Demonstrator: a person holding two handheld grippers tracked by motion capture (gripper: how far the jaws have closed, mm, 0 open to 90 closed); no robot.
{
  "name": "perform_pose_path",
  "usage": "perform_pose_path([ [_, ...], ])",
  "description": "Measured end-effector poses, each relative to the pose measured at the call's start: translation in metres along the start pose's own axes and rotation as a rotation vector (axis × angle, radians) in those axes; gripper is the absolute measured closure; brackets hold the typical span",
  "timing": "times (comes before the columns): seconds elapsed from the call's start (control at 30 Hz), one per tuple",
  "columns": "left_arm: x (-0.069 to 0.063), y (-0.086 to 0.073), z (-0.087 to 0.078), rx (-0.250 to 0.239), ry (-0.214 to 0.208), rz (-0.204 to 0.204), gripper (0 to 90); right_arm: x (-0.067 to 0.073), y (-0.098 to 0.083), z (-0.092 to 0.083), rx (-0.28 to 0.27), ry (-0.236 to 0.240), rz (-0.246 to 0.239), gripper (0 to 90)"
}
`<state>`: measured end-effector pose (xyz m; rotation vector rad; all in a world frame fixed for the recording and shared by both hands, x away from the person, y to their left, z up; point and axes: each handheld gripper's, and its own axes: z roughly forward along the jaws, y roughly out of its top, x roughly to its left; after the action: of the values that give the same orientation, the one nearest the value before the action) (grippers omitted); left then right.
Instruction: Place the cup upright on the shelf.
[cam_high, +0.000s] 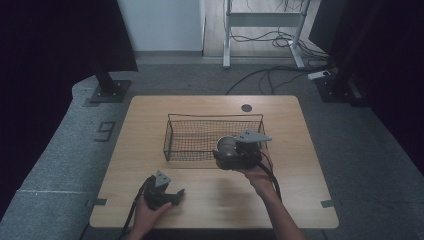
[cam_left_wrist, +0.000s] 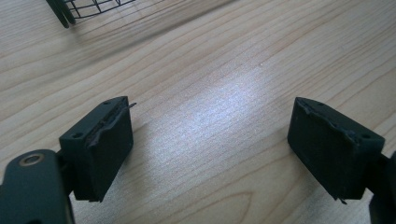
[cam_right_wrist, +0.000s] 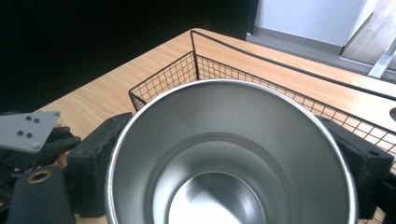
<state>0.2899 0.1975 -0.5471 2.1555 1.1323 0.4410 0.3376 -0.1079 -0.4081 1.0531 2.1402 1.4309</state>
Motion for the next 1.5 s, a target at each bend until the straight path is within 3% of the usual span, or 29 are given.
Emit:
perform_pose_path([
  [0.83, 0.000, 0.000, 0.000, 0.000, 0.001, 0.000, 14.1, -0.017, 0.015, 0.012, 0.016, -0.062, 0.008, 13.1],
  [1.5, 0.000, 0.000, 0.000, -0.001, 0.000, -0.001, 14.1, -0.038, 0.021, 0.026, 0.024, -0.108, 0.051, 13.1],
])
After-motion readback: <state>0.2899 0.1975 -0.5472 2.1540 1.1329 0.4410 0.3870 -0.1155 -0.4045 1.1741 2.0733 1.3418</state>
